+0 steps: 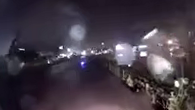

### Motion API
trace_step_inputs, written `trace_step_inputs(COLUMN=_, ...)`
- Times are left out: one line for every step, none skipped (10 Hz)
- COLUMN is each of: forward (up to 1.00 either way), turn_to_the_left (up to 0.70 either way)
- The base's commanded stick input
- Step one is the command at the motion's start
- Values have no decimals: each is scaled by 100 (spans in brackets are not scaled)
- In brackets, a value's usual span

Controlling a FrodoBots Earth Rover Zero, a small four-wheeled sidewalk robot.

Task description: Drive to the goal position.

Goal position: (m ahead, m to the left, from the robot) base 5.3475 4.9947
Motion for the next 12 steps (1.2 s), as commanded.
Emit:
trace_step_inputs(forward=50, turn_to_the_left=15)
trace_step_inputs(forward=50, turn_to_the_left=25)
trace_step_inputs(forward=50, turn_to_the_left=34)
trace_step_inputs(forward=50, turn_to_the_left=44)
trace_step_inputs(forward=50, turn_to_the_left=37)
trace_step_inputs(forward=50, turn_to_the_left=0)
trace_step_inputs(forward=50, turn_to_the_left=0)
trace_step_inputs(forward=50, turn_to_the_left=0)
trace_step_inputs(forward=50, turn_to_the_left=0)
trace_step_inputs(forward=50, turn_to_the_left=0)
trace_step_inputs(forward=50, turn_to_the_left=0)
trace_step_inputs(forward=50, turn_to_the_left=0)
